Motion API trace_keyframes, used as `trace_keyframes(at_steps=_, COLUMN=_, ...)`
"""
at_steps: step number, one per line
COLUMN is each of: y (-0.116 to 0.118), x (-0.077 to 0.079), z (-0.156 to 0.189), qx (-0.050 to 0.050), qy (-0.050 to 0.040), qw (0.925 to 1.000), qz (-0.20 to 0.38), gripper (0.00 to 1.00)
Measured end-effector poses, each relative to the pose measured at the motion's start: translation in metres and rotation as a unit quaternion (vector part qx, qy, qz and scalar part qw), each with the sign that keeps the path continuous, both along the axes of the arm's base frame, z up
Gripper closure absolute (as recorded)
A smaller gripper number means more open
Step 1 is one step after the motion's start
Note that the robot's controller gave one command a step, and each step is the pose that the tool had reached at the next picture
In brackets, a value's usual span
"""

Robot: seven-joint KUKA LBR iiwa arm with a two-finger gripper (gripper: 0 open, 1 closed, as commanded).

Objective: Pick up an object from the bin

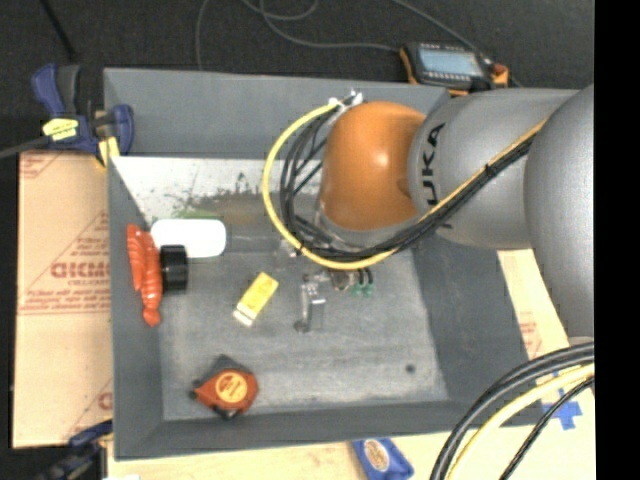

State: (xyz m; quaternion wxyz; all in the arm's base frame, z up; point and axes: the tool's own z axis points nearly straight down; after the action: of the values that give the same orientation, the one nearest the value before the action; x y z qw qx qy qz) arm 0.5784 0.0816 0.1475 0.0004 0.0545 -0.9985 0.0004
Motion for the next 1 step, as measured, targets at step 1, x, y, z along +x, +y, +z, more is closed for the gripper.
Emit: trace_keyframes(at_steps=1, y=0.0046, x=0.0168, z=-0.0004, qx=0.001, qy=-0.003, qw=0.9999, qz=-0.016, gripper=0.0)
